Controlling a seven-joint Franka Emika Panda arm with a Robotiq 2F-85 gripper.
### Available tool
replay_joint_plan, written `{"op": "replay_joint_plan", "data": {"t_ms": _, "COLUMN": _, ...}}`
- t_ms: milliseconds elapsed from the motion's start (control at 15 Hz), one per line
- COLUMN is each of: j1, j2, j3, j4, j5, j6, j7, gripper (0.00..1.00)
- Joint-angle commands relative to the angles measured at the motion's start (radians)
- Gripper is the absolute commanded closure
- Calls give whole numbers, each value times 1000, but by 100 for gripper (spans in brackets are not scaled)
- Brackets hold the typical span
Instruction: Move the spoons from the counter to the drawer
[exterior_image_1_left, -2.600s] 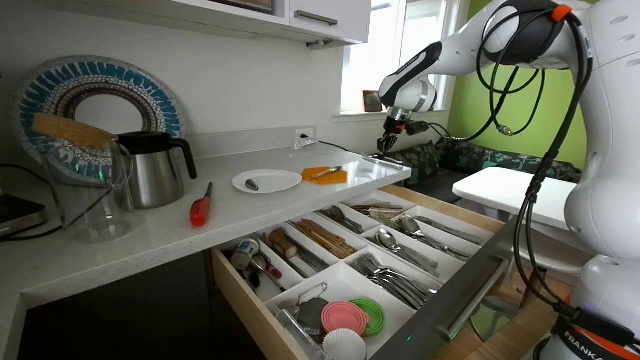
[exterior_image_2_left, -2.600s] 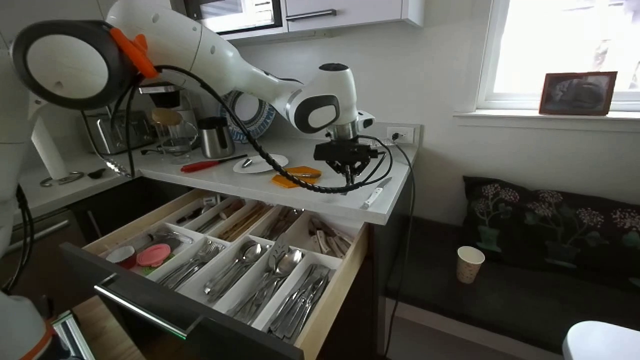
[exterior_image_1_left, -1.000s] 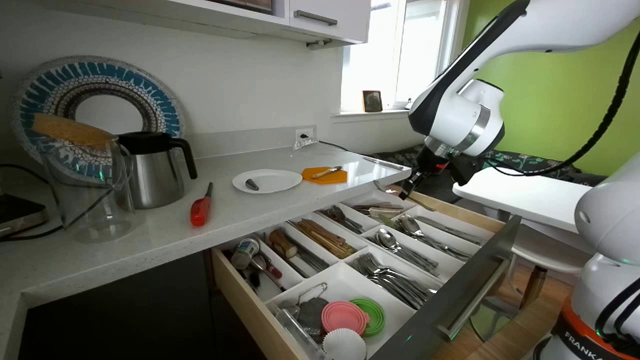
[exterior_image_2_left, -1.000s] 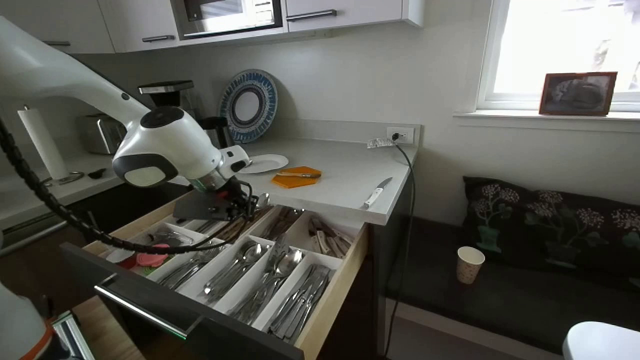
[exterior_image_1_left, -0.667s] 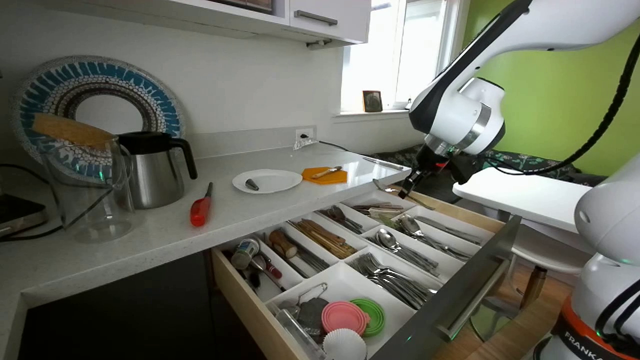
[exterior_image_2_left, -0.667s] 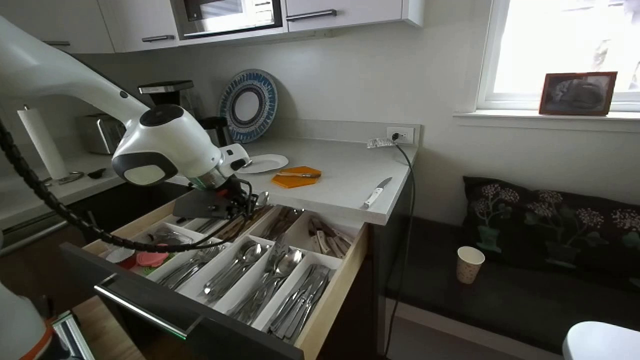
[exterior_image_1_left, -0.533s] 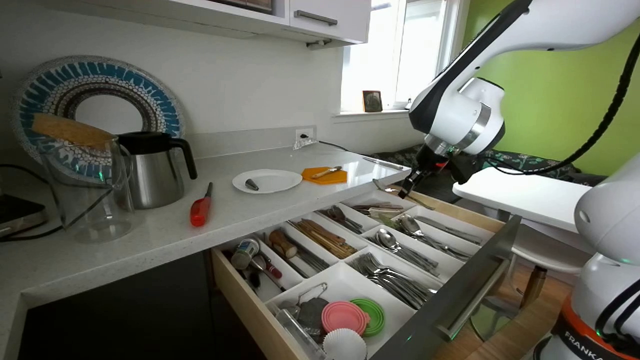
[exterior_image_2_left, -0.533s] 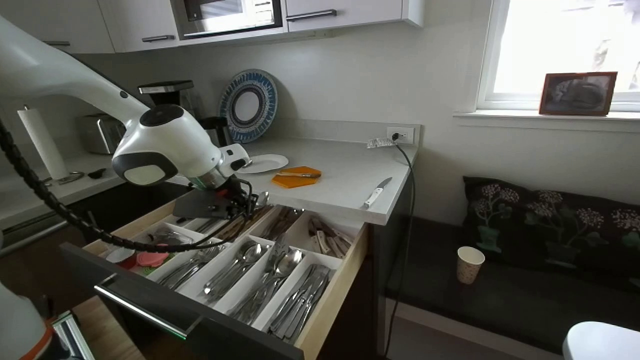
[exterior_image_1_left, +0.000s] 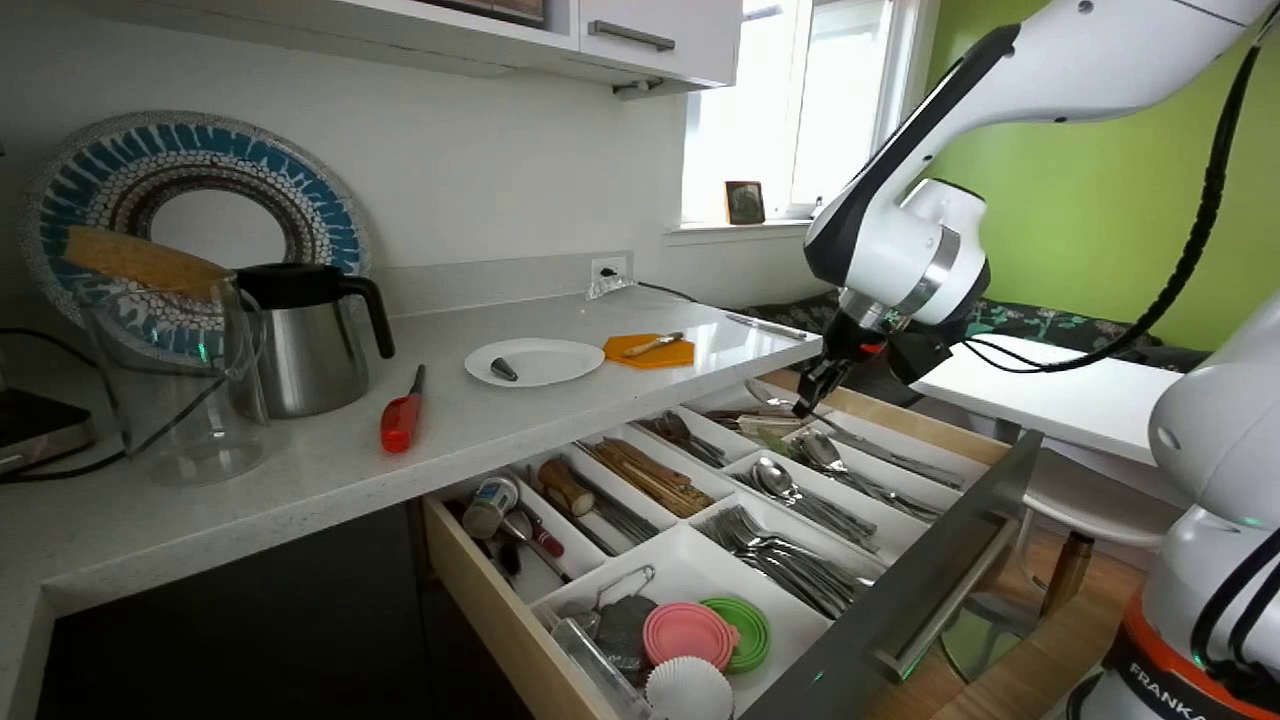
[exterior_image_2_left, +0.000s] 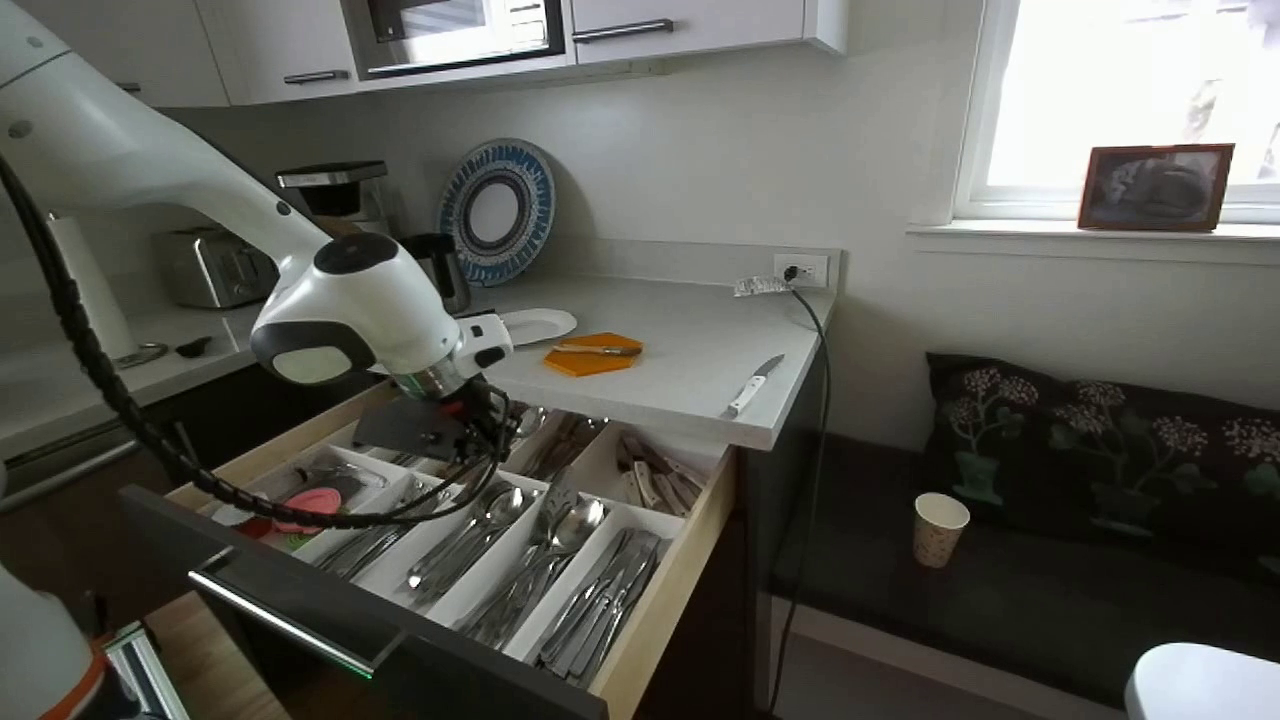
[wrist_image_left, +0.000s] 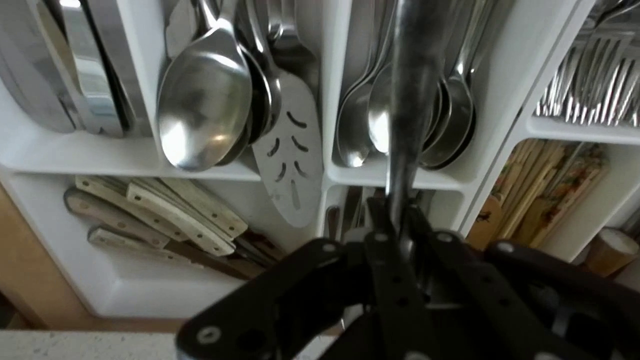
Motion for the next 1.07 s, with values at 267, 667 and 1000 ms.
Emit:
{"op": "replay_joint_plan", "data": {"t_ms": 267, "j1": 6, "j2": 140, "j3": 23, "j4": 1, "j5": 19, "j6": 25, "j7": 92, "gripper": 98}}
{"op": "replay_joint_plan", "data": {"t_ms": 667, "j1": 6, "j2": 235, "j3": 32, "j4": 3, "j5": 0, "j6": 52, "j7": 159, "gripper": 98}}
{"op": "replay_joint_plan", "data": {"t_ms": 1000, "j1": 11, "j2": 268, "j3": 28, "j4": 6, "j5": -3, "j6": 79, "j7": 173, "gripper": 65}}
